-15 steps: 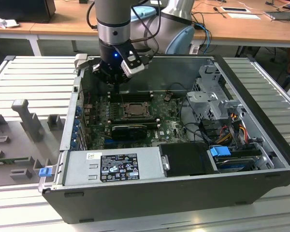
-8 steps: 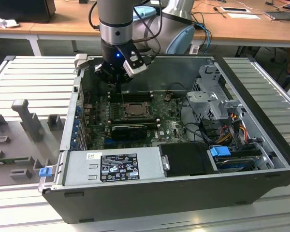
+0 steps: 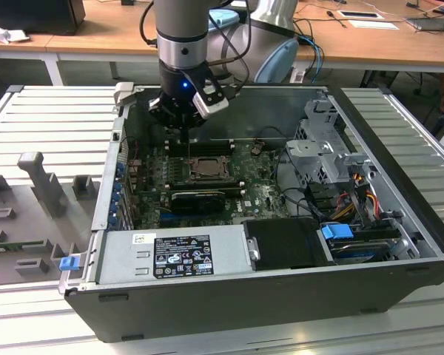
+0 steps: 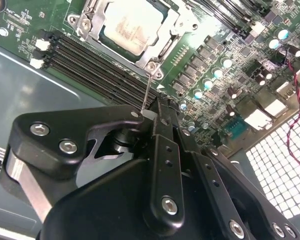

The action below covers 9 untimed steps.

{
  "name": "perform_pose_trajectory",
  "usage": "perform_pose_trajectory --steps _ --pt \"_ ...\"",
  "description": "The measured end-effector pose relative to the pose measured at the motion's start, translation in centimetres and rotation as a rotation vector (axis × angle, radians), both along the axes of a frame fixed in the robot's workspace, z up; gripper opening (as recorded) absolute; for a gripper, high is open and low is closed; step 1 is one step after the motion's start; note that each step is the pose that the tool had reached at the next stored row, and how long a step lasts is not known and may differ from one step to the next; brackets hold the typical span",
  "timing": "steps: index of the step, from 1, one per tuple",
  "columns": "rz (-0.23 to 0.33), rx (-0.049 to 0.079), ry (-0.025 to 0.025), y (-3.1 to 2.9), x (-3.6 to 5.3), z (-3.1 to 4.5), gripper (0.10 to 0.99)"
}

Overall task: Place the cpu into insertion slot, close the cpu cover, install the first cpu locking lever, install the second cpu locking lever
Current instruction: 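Install the first cpu locking lever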

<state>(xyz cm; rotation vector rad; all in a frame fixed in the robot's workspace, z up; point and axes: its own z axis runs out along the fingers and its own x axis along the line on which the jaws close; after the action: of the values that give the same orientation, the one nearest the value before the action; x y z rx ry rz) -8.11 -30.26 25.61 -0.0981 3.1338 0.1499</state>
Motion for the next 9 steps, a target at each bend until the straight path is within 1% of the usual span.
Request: perform_pose_trajectory --steps 9 --pt "0.0 0.0 0.0001 0.0 0.47 -0.09 0.106"
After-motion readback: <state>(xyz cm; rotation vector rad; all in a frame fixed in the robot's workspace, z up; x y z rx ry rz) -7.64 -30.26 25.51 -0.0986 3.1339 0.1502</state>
